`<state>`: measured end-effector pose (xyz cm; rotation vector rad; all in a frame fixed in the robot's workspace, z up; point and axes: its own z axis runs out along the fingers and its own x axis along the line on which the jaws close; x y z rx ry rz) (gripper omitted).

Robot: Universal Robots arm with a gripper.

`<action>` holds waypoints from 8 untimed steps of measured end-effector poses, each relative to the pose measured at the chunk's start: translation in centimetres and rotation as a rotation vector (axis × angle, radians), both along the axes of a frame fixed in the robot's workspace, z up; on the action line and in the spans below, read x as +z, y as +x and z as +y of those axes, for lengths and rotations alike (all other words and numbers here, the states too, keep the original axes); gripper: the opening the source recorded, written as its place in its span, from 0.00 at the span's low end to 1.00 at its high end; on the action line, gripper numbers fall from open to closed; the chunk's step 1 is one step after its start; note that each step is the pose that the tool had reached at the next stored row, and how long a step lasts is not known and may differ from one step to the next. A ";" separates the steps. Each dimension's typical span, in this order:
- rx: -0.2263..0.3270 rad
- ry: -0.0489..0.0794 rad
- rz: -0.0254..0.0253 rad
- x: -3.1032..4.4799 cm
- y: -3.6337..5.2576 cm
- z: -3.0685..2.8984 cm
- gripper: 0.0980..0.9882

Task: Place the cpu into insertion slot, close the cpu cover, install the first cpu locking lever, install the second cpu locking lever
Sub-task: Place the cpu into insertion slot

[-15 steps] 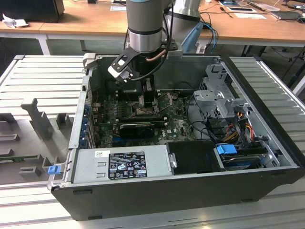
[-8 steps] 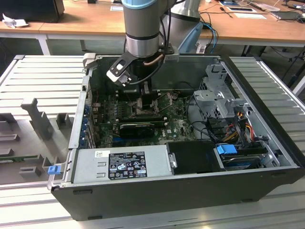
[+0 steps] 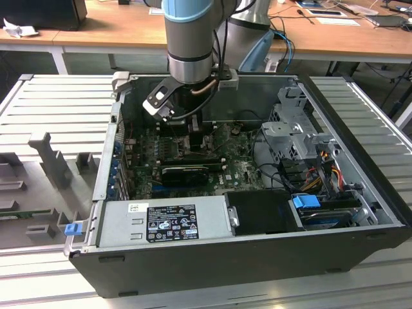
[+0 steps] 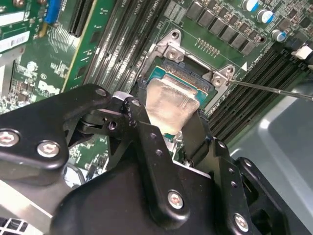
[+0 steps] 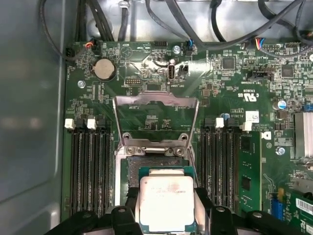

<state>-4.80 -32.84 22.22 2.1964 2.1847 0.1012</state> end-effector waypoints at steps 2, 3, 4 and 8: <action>-0.003 0.000 -0.0002 -0.36 0.01 0.22 0.48; -0.003 0.000 -0.0001 -0.46 0.01 0.28 0.48; -0.003 0.000 -0.0001 -0.57 0.01 0.33 0.48; -0.003 0.000 0.0000 -1.20 0.03 0.55 0.48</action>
